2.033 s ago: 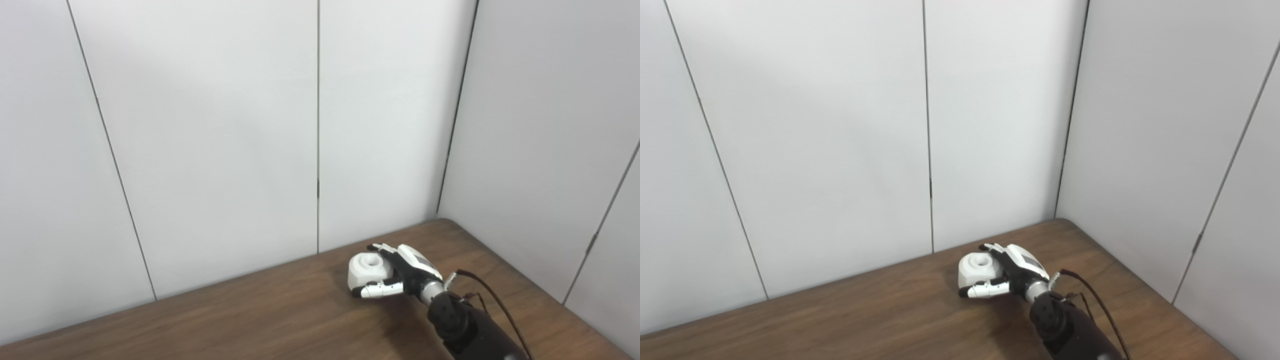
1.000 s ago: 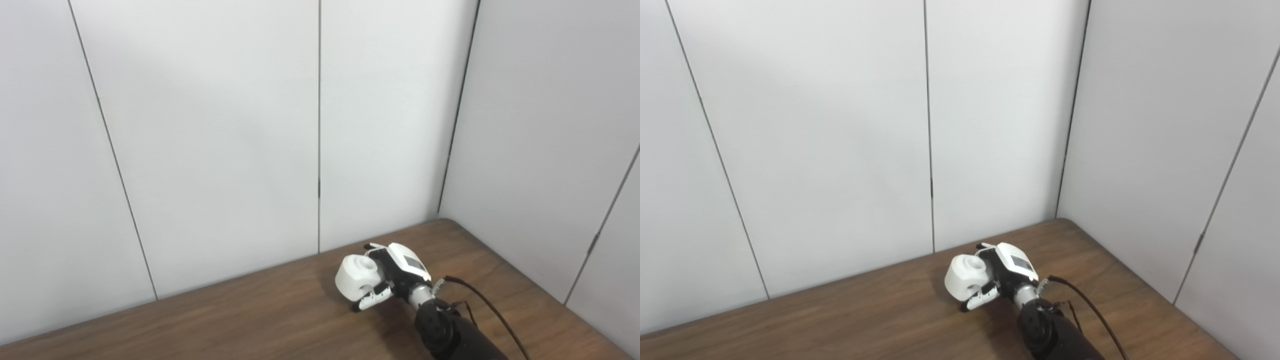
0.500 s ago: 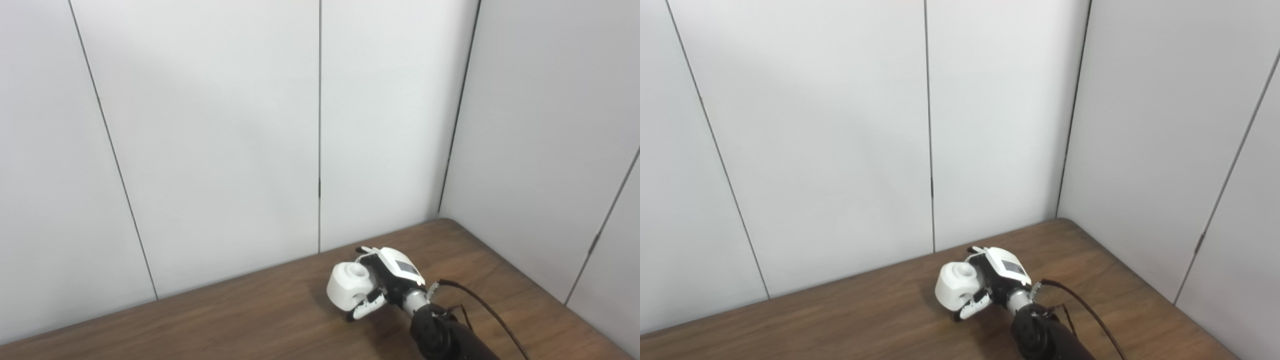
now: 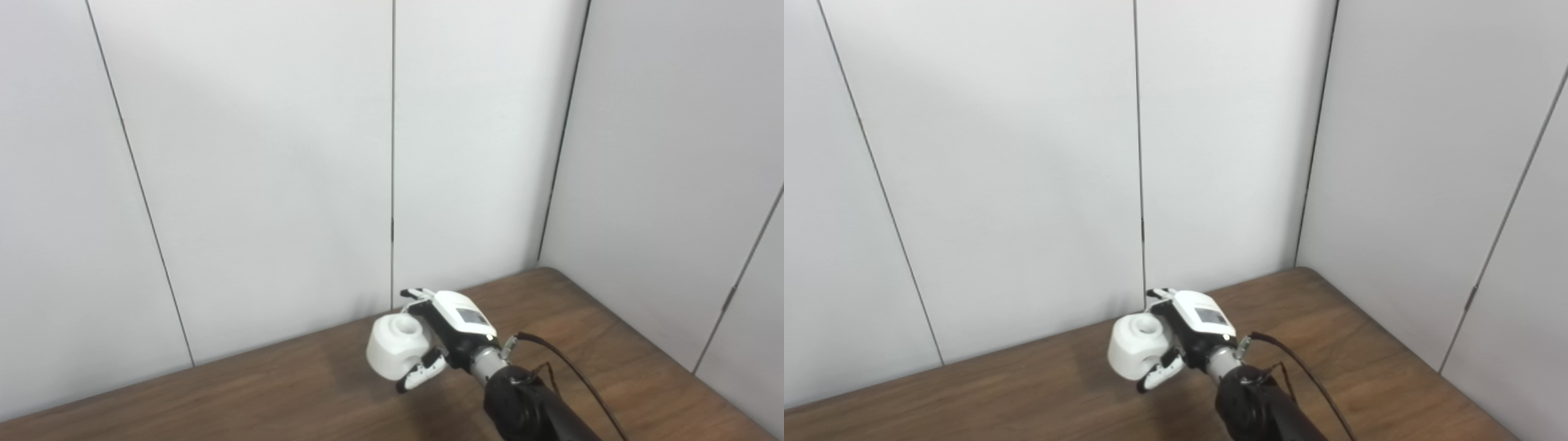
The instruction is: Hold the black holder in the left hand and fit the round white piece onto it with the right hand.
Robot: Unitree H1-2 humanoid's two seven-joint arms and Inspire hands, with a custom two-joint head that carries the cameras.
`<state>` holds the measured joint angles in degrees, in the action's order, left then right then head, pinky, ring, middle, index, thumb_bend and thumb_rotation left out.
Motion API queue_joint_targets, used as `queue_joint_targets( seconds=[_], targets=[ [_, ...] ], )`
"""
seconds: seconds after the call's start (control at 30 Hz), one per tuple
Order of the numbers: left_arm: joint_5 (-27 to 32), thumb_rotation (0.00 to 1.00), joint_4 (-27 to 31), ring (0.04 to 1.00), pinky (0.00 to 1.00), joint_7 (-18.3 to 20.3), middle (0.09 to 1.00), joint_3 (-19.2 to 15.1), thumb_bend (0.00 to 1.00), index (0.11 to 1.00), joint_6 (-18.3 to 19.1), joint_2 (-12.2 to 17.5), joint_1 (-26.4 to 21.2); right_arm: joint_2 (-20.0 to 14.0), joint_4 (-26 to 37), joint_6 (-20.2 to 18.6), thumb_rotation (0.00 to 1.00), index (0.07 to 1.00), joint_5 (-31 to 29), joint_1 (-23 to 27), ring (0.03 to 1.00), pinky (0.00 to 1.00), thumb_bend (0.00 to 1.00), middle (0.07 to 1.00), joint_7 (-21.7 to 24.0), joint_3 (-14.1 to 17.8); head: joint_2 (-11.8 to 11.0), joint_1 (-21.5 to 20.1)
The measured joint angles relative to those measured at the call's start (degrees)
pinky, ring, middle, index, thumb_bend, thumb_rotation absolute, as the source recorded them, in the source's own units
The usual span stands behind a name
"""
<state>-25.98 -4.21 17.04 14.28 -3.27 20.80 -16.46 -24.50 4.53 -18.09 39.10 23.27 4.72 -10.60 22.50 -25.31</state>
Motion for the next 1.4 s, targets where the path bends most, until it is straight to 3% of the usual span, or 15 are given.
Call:
queue_joint_targets(
  seconds=[0.27,0.83,1.03,1.2,1.4],
  targets=[
    [-1.03,0.04,1.79,0.948,0.99,0.27,0.925,0.15,0.51,0.480,2.17,-0.65,0.18,1.42,10.00,-4.24,0.14,0.482,2.95,-0.09,0.965,0.79,0.50,0.929,6.98,-1.73,3.16,5.54],
    [-2.39,0.04,3.79,0.964,1.00,0.83,0.944,0.65,0.51,0.480,5.48,-2.43,0.56,10.97,21.53,-7.56,0.14,0.482,10.68,-2.37,0.998,0.82,0.50,0.973,17.89,-7.77,8.08,12.83],
    [-3.51,0.04,5.99,0.955,1.00,1.09,0.933,1.16,0.51,0.479,8.11,-3.27,0.95,13.91,24.32,-8.14,0.14,0.482,13.76,-4.10,1.000,0.81,0.50,0.978,20.64,-8.38,9.76,15.73],
    [-3.98,0.04,7.27,0.961,1.00,1.31,0.937,1.43,0.51,0.479,9.35,-3.54,1.50,16.70,27.32,-8.62,0.14,0.482,17.87,-5.06,0.991,0.80,0.50,0.979,26.71,-7.96,12.91,20.03],
    [-4.21,0.04,9.27,0.965,1.00,1.80,0.932,1.59,0.51,0.478,10.39,-4.06,1.58,21.30,29.52,-8.62,0.14,0.483,23.62,-5.28,0.978,0.79,0.50,0.967,32.43,-7.95,14.32,21.18]
  ],
)
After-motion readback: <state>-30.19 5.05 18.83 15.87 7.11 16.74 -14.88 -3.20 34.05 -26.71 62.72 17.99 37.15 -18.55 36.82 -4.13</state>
